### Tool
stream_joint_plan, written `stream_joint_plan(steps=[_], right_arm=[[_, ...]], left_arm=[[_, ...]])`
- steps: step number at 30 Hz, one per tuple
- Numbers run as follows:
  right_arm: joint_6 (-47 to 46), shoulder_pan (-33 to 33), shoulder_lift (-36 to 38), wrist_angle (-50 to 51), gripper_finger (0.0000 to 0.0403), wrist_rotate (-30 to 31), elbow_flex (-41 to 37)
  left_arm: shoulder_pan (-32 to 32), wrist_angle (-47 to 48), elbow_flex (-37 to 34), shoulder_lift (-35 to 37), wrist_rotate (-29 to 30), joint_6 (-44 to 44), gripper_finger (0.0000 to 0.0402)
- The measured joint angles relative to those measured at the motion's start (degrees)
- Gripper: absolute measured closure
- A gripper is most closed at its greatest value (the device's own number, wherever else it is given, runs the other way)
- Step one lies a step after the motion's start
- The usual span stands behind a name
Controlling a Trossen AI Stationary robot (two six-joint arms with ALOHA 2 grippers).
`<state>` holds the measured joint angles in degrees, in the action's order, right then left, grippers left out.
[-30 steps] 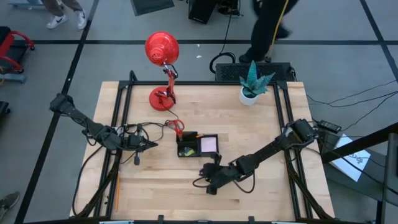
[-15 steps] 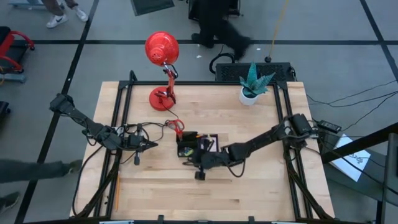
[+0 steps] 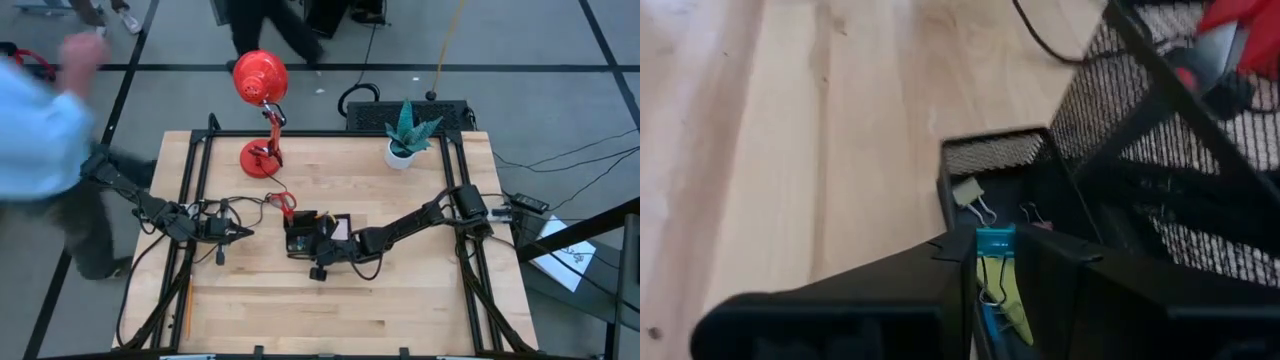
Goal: Pick and place office supplies into organizer
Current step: Put the blue binder clip into the black desk organizer
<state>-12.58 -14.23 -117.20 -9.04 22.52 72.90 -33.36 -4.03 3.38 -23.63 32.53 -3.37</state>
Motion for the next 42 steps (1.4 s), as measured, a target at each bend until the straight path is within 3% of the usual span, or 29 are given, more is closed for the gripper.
stream_joint_plan(steps=[16, 31, 42], right_arm=[[1.73, 0.05, -0.8, 0.22, 0.0322, 0.27, 0.0], [3.13, -0.31, -0.3, 0.28, 0.0316, 1.47, 0.33], [16.4, -4.66, 5.59, 1.61, 0.0332, 1.38, 2.56]], left_arm=[[0.0, 0.5, 0.0, 0.0, 0.09, -0.17, 0.0382], [0.02, 0.48, 0.0, -0.01, 0.1, -0.31, 0.0382], [0.02, 0.98, 0.04, -0.45, 0.11, -0.88, 0.0382]])
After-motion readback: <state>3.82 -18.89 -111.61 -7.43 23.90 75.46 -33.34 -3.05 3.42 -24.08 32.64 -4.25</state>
